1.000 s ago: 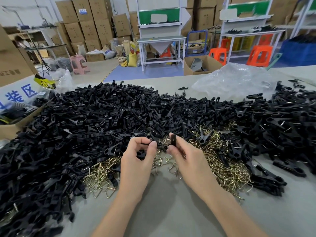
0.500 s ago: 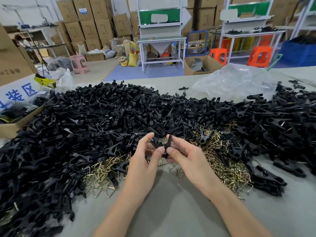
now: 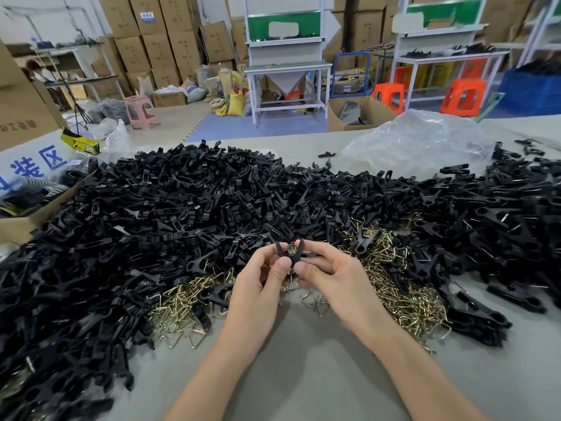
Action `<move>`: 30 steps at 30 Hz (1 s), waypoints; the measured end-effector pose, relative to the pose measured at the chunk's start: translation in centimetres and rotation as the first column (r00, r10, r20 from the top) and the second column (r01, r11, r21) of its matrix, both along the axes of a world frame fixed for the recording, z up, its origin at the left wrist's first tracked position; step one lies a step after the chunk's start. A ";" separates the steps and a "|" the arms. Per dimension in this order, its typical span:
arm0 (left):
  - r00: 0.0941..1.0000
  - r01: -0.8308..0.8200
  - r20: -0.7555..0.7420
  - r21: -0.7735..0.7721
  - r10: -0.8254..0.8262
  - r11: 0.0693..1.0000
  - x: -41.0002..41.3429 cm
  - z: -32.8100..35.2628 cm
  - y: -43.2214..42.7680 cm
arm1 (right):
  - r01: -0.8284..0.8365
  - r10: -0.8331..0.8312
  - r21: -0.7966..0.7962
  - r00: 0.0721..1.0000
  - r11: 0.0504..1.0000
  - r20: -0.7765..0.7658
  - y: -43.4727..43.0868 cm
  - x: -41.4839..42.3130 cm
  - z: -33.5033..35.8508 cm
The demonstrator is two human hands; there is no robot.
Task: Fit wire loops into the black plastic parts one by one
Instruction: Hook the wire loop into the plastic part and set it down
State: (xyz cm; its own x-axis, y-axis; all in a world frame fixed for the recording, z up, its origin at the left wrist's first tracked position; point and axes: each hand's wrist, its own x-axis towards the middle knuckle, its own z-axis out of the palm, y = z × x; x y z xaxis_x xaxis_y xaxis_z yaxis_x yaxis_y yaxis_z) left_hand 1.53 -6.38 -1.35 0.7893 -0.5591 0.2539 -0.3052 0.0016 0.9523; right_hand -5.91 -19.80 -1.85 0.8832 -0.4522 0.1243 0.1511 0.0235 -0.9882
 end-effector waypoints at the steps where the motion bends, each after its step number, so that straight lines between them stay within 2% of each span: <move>1: 1.000 -0.020 -0.017 -0.010 0.020 1.000 0.0 0.0 0.0 | -0.001 0.001 -0.005 1.000 1.000 -0.006 0.0 0.0 0.0; 4: 0.997 -0.066 -0.044 -0.037 0.064 0.997 0.2 0.0 0.0 | -0.015 0.015 0.000 1.000 1.000 -0.006 -0.1 -0.2 0.1; 6: 0.999 -0.046 -0.007 -0.013 0.046 0.999 0.0 0.1 -0.1 | -0.024 0.024 0.012 1.000 1.000 0.001 -0.1 -0.3 0.3; 13: 0.964 0.049 0.252 0.150 -0.086 0.987 -0.8 0.1 0.2 | 0.007 -0.013 0.144 0.999 0.990 0.043 -0.6 -0.9 0.8; 20: 0.960 -0.056 0.280 0.163 0.008 0.985 0.1 -0.1 0.2 | -0.067 0.066 0.154 0.998 0.986 0.012 -0.7 -1.1 0.8; 23: 0.957 -0.107 0.284 0.141 0.064 0.984 0.2 -0.2 0.1 | -0.046 0.047 0.033 0.998 0.998 -0.036 -0.8 -1.3 1.2; 26: 0.950 -0.172 0.285 0.131 0.129 0.976 0.8 -0.3 0.2 | 0.162 -0.167 -0.221 0.986 0.962 -0.004 -1.5 -1.8 1.4; 28: 0.946 -0.200 0.283 0.131 0.157 0.971 1.1 -0.5 0.4 | 0.274 -0.320 -0.491 0.947 0.827 -0.010 -2.0 -2.3 1.1; 30: 0.948 -0.211 0.272 0.140 0.167 0.967 1.3 -0.8 0.5 | 0.189 -0.411 -0.767 0.906 0.613 -0.105 -2.1 -2.5 0.5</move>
